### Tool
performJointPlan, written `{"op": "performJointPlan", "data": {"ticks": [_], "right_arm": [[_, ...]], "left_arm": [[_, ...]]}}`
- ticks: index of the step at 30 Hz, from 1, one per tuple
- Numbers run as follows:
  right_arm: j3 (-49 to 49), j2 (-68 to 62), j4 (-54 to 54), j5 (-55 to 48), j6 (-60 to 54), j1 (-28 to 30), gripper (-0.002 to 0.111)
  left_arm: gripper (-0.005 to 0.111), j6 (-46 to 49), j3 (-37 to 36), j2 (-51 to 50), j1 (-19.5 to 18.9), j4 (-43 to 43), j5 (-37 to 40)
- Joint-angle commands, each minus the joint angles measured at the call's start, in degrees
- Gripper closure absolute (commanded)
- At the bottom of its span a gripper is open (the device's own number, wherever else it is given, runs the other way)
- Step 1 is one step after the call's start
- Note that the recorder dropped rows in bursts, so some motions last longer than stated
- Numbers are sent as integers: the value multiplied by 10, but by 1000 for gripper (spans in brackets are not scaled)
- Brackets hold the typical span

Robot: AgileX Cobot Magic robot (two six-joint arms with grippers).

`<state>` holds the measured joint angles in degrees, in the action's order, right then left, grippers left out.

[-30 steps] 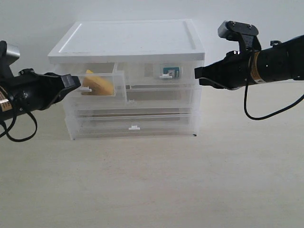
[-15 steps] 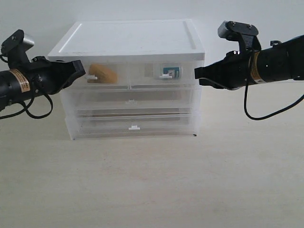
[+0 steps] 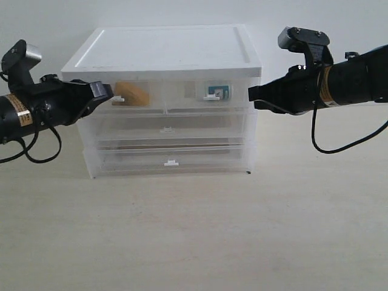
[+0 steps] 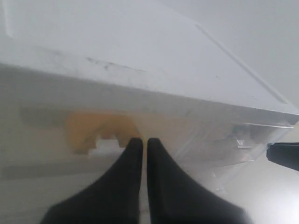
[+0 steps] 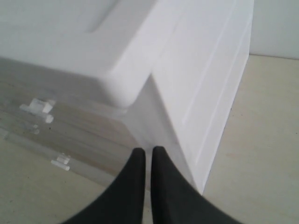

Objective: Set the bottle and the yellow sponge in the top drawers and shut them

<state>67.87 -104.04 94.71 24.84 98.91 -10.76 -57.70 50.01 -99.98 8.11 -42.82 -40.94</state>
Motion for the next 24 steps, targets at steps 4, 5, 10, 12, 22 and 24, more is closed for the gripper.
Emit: {"op": "performJointPlan", "data": {"ticks": [4,5,10,12,22,24], "right_arm": [[2,44,52,-25,35,0,108],[2,52,52,-21,35,0,108],[-45,141,52,-55,40,0,108],[-101,207,43,-75,24,0,108],[-308,651,-179,-63,-164,0,108],[-342,723,-179,-60,-155,0,108]], "left_arm": [[103,148,-162,120,1,155,-102],[103,160,-178,134,1,166,-109],[103,188,-274,238,-1,213,-162],[103,188,-294,293,-1,208,-168],[103,123,-324,674,-1,177,-10],[103,99,-324,743,-1,144,24]]}}
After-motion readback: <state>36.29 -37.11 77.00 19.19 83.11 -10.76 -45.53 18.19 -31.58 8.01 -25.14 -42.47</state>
